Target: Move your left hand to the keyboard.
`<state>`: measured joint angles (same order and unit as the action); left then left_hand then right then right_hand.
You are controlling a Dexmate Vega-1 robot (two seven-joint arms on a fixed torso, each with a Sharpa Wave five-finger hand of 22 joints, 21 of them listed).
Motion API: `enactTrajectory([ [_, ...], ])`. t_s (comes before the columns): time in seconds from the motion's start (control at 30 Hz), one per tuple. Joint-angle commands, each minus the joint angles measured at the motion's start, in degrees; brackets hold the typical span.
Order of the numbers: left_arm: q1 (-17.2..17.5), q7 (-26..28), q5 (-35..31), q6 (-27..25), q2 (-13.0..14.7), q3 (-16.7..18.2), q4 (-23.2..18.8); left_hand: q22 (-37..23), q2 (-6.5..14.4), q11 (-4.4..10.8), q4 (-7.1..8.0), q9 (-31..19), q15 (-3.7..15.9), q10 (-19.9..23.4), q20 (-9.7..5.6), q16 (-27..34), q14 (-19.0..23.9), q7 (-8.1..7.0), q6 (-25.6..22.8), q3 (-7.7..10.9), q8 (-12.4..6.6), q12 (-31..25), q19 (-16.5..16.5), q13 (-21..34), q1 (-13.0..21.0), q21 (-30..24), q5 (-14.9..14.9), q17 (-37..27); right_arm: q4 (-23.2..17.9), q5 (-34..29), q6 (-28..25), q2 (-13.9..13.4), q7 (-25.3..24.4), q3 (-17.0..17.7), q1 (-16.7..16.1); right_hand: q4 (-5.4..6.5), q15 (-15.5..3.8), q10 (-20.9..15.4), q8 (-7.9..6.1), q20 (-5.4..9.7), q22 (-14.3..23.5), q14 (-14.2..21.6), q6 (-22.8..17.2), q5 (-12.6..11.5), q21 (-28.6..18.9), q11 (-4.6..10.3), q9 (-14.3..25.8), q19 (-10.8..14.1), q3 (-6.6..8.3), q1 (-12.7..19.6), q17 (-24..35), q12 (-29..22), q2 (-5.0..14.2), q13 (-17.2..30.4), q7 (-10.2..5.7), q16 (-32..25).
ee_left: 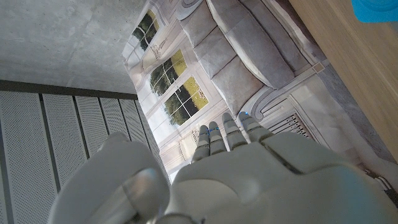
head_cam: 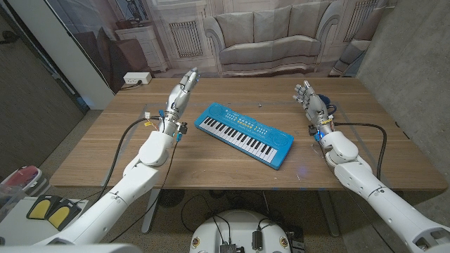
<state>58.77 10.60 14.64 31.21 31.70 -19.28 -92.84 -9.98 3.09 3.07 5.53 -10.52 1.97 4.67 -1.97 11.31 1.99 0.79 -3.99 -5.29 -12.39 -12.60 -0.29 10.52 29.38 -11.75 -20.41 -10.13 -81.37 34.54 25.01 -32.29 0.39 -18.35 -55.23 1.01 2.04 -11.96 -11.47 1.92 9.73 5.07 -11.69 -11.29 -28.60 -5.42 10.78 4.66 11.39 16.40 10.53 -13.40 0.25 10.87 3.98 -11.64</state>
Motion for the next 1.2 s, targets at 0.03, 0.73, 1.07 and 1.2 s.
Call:
enactTrajectory([
  [0.03, 0.4, 3.9, -7.3, 0.3, 0.1, 0.4, -1.3, -0.3, 0.2, -0.27, -0.30, -0.2, 0.04, 0.6, -2.34, 0.0, 0.7, -0.06, -0.3, -0.09, 0.07, 0.1, 1.0, 0.3, 0.6, -0.4, -0.5, -0.2, -0.3, -0.4, 0.5, -0.2, 0.2, -0.1, -0.5, -0.35, 0.12, -0.6, -0.17, 1.60, 0.3, 0.6, -0.7, 0.1, 0.2, -0.14, 0.1, 0.5, 0.15, 0.3, 0.3, -0.4, 0.31, 0.1, 0.03, 0.0],
  [0.73, 1.5, 9.8, -18.9, 1.3, 0.1, 1.0, -3.4, -0.3, 0.6, -0.08, -0.52, -0.2, -0.02, 0.9, -2.71, -0.2, 0.8, 0.02, -0.8, -0.09, 0.15, 0.3, 0.8, 0.3, 1.2, -0.1, -0.5, -0.2, -1.0, -0.4, 1.4, -0.4, 0.3, 0.3, -1.3, -0.37, 0.21, -0.7, -0.09, 1.54, 0.3, 0.7, -0.7, 0.1, 0.7, -0.12, 0.1, 0.7, 0.02, 0.1, 0.3, -0.4, 0.41, 0.1, 0.07, 0.0],
  [1.07, 2.3, 13.0, -24.1, 1.0, 0.1, 1.4, -4.0, -0.3, 0.8, -0.04, -0.63, -0.2, 0.06, 1.1, -3.39, -0.3, 0.9, -0.08, -1.0, -0.12, 0.21, 0.4, 1.0, 0.3, 1.6, -0.1, -0.6, -0.2, -0.3, -0.3, 2.2, -0.2, 1.3, 0.2, -0.7, -0.42, 0.22, -0.8, -0.05, 1.57, 0.3, 0.8, -0.7, 0.1, 0.9, -0.08, 0.1, 0.9, -0.04, 0.1, 0.3, -0.3, 0.44, 0.1, 0.07, 0.1],
  [1.2, 2.2, 14.1, -26.0, 0.7, 0.0, 1.4, -4.3, -0.3, 0.9, -0.09, -0.68, -0.2, 0.09, 1.3, -3.67, -0.3, 1.1, -0.02, -1.2, -0.14, 0.21, 0.3, 1.3, 0.3, 1.7, -0.2, -0.6, -0.2, 0.8, -0.2, 3.0, 0.3, 2.0, 0.0, -0.3, -0.42, 0.22, -0.8, -0.04, 1.56, 0.3, 0.9, -0.7, 0.1, 1.0, -0.08, 0.1, 0.9, -0.06, 0.1, 0.3, -0.3, 0.45, 0.1, 0.03, 0.0],
])
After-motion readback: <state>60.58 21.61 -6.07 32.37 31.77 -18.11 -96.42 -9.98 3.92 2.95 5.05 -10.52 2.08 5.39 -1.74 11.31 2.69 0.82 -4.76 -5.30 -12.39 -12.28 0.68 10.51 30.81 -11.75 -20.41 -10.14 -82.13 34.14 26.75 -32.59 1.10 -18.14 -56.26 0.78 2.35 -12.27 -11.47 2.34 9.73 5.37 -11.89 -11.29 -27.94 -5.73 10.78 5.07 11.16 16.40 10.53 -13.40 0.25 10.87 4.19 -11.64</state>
